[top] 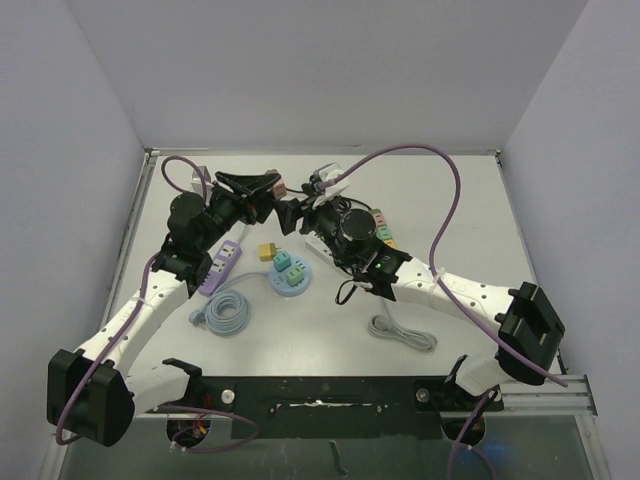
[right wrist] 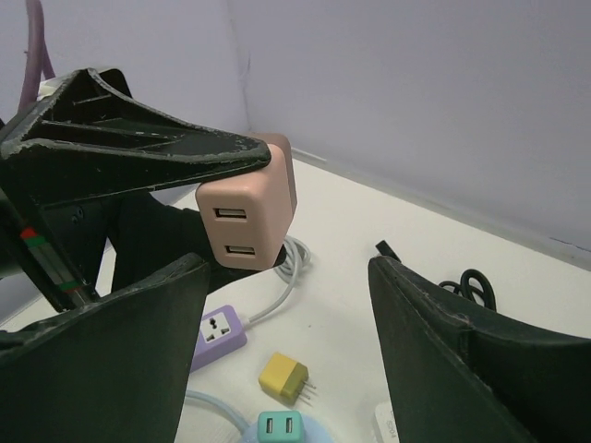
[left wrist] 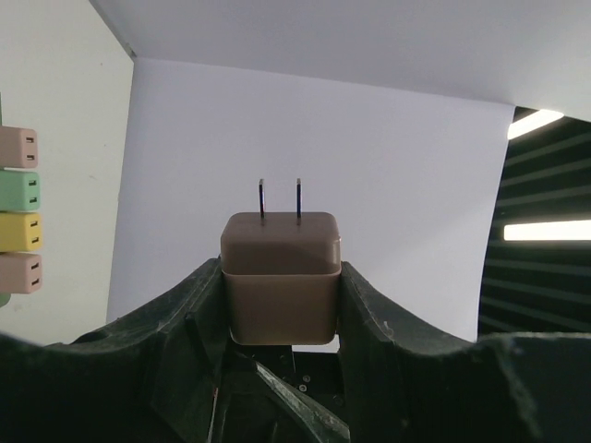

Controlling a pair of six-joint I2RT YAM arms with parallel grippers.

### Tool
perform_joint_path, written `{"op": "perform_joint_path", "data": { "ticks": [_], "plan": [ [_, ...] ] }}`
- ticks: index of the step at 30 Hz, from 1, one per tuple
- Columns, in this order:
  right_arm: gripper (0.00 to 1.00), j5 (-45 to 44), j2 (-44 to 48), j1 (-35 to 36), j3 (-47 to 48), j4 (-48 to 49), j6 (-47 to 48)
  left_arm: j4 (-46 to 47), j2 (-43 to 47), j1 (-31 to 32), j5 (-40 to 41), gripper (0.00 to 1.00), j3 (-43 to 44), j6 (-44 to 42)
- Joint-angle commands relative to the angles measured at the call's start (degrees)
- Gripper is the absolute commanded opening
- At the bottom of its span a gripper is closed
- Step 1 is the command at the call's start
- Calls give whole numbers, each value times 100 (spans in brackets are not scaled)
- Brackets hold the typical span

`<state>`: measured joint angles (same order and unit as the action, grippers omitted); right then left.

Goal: Insert the plug

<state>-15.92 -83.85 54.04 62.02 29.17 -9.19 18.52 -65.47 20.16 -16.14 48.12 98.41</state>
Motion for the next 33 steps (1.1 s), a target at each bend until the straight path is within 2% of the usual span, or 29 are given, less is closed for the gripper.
{"op": "perform_joint_path", "data": {
  "ticks": [1, 9, 12, 14, 16, 18, 20, 25, 30, 33],
  "plan": [
    [70, -420, -171, 38, 466, 482, 244, 446, 161, 30, 102, 31, -43, 201],
    [68, -459, -478, 37, 783, 456, 308, 263, 276, 32, 190, 31, -96, 229],
    [62, -487, -538, 6, 870, 268, 252, 225, 309, 28, 180, 31, -94, 222],
    [50, -432, -550, -32, 881, 160, 172, 232, 317, 27, 146, 32, -93, 219],
    [30, -310, -553, -74, 911, 8, 77, 303, 310, 26, 113, 34, -99, 211],
    [15, -173, -542, -113, 953, -166, -3, 388, 297, 25, 82, 38, -89, 27],
    [10, -37, -489, -128, 941, -323, -34, 274, 288, 23, -8, 51, -9, -378],
    [7, 526, -147, -250, 830, -1075, -144, -349, 564, 4, 32, 66, 99, -2108],
    [7, 2021, -28, -682, 1083, -2711, -232, -1710, 1071, -46, 714, 68, 197, -4329],
    [7, 2280, -161, -930, 1496, -3817, -224, -2626, 1332, -56, 1380, 68, 259, -5442]
  ]
}}
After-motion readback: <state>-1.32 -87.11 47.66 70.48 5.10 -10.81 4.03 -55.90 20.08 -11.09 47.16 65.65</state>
